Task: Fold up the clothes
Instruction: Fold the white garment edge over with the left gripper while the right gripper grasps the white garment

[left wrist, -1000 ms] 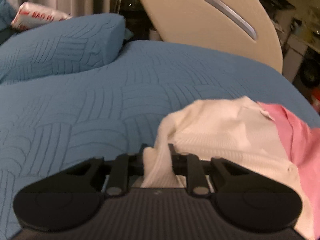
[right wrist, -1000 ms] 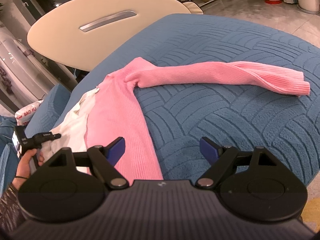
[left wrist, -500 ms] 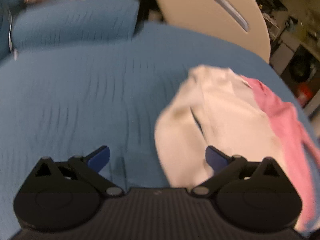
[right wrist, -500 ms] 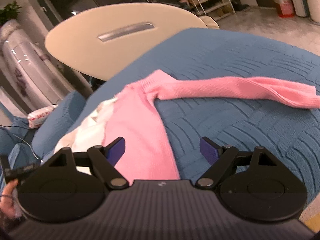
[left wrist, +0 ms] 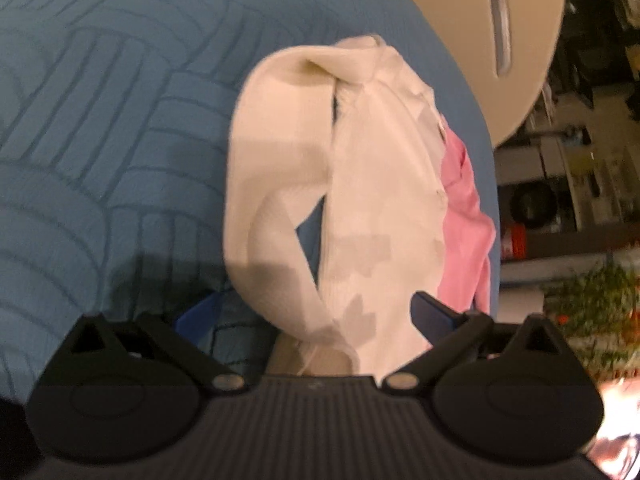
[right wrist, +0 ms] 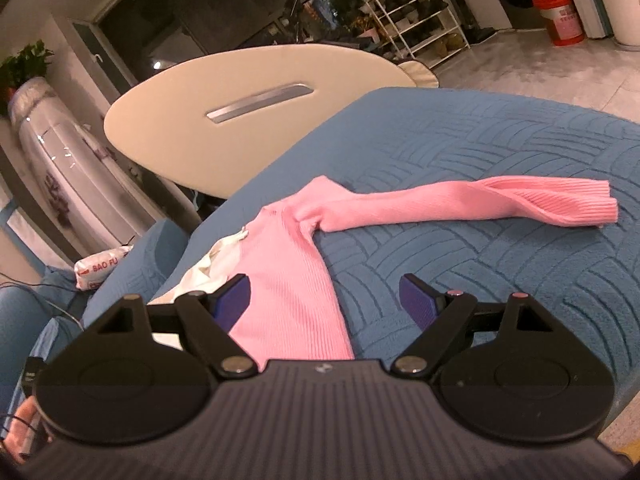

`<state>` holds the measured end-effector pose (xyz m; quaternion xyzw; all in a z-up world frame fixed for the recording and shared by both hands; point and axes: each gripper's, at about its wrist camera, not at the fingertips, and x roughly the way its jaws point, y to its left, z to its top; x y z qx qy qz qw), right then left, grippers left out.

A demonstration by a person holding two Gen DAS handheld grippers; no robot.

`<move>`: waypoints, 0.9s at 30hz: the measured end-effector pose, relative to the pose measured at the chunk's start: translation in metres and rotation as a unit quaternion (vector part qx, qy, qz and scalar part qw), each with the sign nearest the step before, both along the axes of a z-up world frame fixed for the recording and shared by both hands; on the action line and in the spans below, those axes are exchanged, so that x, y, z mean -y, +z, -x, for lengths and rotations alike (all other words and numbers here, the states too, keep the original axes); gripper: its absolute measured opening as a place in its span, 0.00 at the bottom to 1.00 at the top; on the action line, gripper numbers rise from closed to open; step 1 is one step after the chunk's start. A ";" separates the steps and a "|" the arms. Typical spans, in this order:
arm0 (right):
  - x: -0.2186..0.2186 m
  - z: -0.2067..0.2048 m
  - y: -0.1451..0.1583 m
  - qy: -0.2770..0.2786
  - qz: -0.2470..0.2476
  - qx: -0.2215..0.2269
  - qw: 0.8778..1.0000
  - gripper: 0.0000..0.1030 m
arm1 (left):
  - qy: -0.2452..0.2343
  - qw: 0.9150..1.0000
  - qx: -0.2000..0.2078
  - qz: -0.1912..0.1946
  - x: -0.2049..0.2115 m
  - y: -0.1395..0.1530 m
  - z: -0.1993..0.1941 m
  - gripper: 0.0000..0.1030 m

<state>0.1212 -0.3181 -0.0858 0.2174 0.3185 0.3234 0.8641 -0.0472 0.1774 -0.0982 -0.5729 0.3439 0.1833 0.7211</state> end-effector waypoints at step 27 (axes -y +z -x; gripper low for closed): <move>-0.187 0.096 0.020 0.202 -0.156 -0.002 0.967 0.07 | 0.118 0.983 0.101 0.093 -0.021 -0.037 0.043 1.00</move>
